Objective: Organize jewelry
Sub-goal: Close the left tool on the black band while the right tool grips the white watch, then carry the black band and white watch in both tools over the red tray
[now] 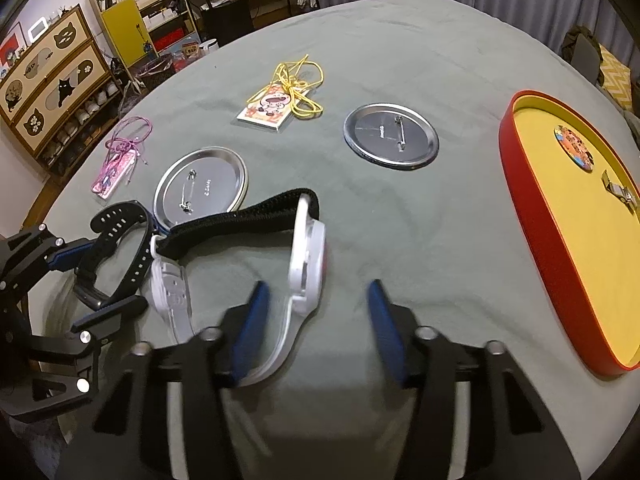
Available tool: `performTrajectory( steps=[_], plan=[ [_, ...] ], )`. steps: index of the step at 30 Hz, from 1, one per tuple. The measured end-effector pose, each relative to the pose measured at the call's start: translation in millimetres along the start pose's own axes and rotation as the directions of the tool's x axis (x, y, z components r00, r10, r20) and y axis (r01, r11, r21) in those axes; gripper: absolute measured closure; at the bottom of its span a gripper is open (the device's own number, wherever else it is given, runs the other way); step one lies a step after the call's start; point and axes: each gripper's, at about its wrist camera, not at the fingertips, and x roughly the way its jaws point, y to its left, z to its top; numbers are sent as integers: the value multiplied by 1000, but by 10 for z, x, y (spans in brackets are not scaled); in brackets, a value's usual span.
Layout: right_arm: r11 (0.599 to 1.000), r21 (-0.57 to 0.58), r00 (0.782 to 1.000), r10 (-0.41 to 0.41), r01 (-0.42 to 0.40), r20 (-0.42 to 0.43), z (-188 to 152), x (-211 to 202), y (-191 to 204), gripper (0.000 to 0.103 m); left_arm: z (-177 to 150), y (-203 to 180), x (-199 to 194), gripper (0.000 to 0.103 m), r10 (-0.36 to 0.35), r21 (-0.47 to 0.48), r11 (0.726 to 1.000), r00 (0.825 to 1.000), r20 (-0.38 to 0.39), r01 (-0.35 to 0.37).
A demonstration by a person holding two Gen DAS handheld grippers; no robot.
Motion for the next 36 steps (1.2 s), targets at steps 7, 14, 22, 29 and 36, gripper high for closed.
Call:
performTrajectory(
  steps=[7,14,22,29,36],
  plan=[
    [1000,1,1000,15,-15,5,32,19,54,83,-6,-9,-9,52,3,5,1000,1000,1,-3],
    [1000,-2,1000,22,-22,9,51,23,92,87,-5,-14,-34,54,9,3,1000,1000,5,-9],
    [1000,5,999,31,-31,14,38,-2,52,89,5,3,-63,54,11,-3,1000,1000,10,-11],
    [999,6,999,33,-33,19,35,-29,52,89,22,38,-126,54,18,-9,1000,1000,20,-18],
    [999,-1,999,40,-40,34,21,-94,42,89,39,53,-193,54,23,-12,1000,999,25,-23]
  ],
)
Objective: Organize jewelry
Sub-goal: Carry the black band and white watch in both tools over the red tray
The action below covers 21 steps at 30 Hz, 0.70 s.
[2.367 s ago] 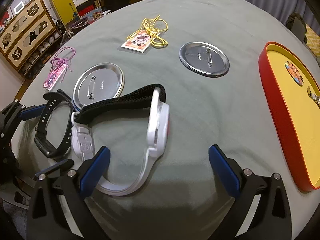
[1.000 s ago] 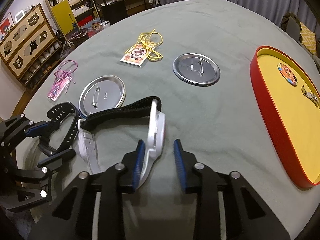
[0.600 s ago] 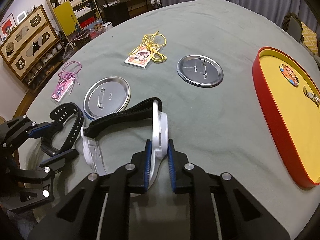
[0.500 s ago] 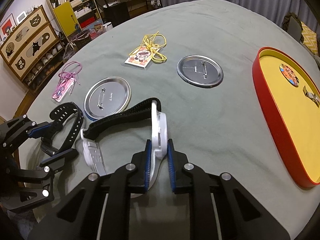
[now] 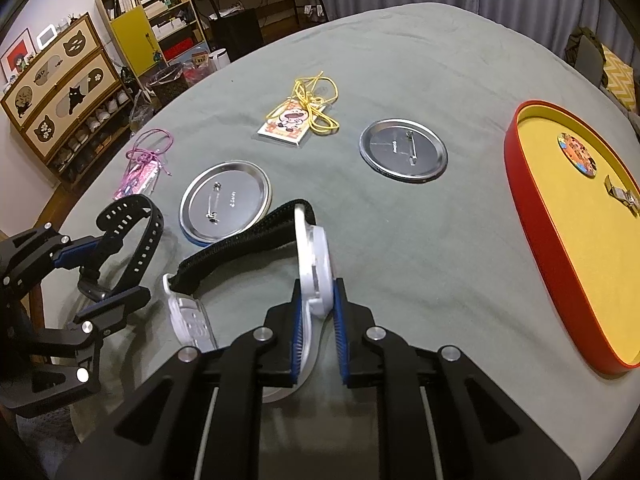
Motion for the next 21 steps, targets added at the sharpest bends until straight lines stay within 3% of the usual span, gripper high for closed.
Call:
performTrajectory(
  steps=[11,21],
  plan=[
    [1000,-9,999,4,-3,53,61,-250,19,89,114,-1,-212,55,12,1,1000,1000,29,-12],
    [999,-38,989,15,-9,145,236,-737,128,89,313,21,-611,55,33,-12,999,996,85,-32]
  ],
)
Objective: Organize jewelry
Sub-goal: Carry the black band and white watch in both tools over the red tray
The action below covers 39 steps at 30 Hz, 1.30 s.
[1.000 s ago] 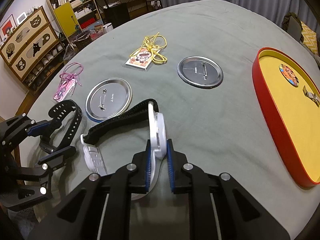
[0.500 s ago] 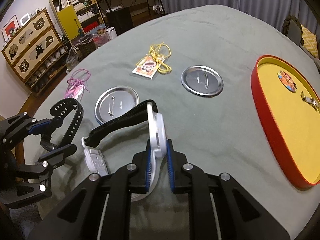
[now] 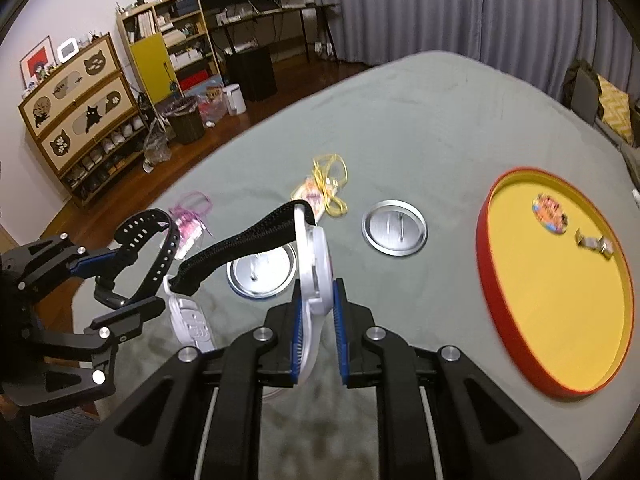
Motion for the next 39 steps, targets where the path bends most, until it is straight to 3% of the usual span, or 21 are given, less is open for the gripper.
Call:
performTrajectory(
  steps=[11,21,31,39],
  plan=[
    [998,-57,991,-4,12,137,379,-715,-12,89,562,63,-612,55,23,-19,1000,993,114,-21],
    [997,-59,967,-33,49,252,742,-1287,-387,89,1302,-177,-985,55,23,21,999,977,214,-28],
    [994,-26,947,-95,108,307,964,-1643,-895,89,1945,-549,-1040,55,-32,47,999,958,285,19],
    [987,44,935,-162,156,315,946,-1804,-1468,89,2328,-1114,-818,55,-100,70,994,949,299,83]
  ],
)
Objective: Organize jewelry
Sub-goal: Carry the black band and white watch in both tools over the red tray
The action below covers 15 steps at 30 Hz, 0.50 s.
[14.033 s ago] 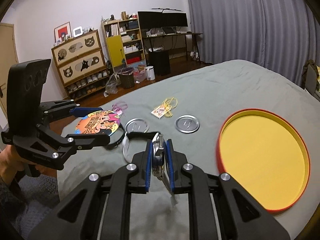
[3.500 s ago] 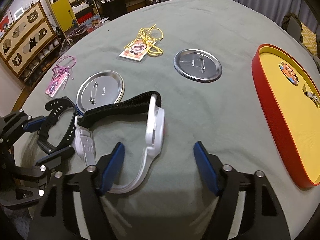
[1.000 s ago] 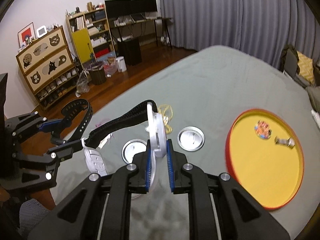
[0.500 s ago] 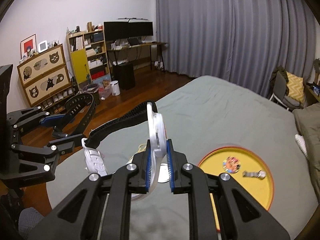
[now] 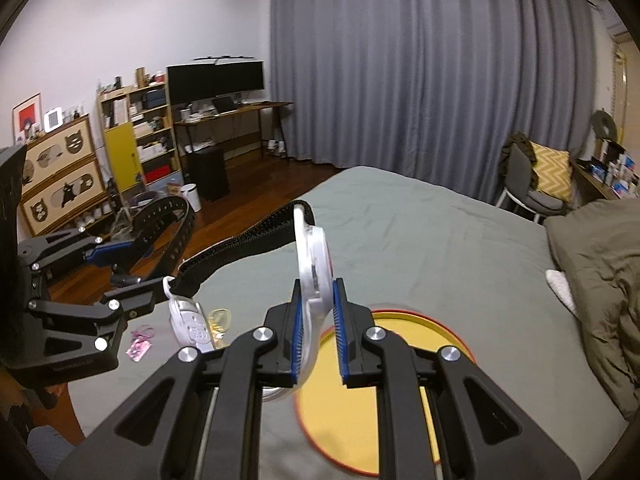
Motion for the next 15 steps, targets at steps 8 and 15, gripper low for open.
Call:
performTrajectory(
  steps=[8,15],
  plan=[
    [997,54,999,-48,49,-26,-131,86,-575,89,159,-516,538,55,-50,1,999,998,-25,50],
    [994,75,994,-73,79,-84,-358,307,-1085,89,85,-929,1053,55,-87,-44,995,994,-68,85]
  ],
)
